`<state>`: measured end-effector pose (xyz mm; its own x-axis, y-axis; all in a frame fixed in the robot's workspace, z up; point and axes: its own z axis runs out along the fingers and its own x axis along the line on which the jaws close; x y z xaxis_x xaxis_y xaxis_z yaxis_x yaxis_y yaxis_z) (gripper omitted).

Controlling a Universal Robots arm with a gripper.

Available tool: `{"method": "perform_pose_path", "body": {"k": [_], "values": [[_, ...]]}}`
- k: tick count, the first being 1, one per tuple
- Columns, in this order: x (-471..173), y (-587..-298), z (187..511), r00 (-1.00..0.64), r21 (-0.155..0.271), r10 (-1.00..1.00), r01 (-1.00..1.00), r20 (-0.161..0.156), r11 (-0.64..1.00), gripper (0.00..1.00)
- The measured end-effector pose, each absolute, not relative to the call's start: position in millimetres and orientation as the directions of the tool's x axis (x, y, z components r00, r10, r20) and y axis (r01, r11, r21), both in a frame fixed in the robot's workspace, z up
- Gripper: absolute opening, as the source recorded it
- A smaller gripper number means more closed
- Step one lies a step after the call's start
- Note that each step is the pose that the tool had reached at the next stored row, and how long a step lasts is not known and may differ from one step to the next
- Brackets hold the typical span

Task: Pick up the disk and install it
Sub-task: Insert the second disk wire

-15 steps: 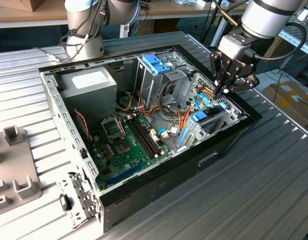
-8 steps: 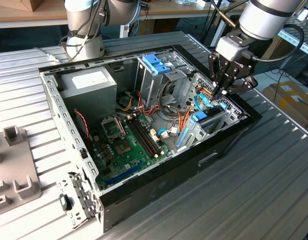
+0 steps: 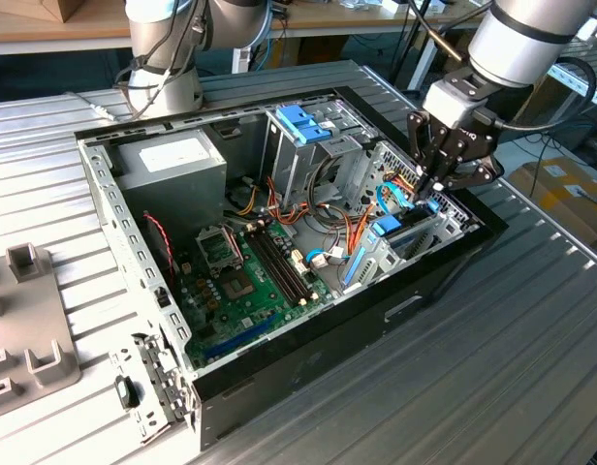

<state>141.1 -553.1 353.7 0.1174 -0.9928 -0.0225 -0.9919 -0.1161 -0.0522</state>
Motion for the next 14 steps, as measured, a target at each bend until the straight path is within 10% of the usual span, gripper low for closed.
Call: {"method": "perform_pose_path", "body": {"k": [14], "values": [[137.8,-560.2,351.6,0.091,-0.052,-0.996,-0.995,-0.023,-0.090,0.17]]}}
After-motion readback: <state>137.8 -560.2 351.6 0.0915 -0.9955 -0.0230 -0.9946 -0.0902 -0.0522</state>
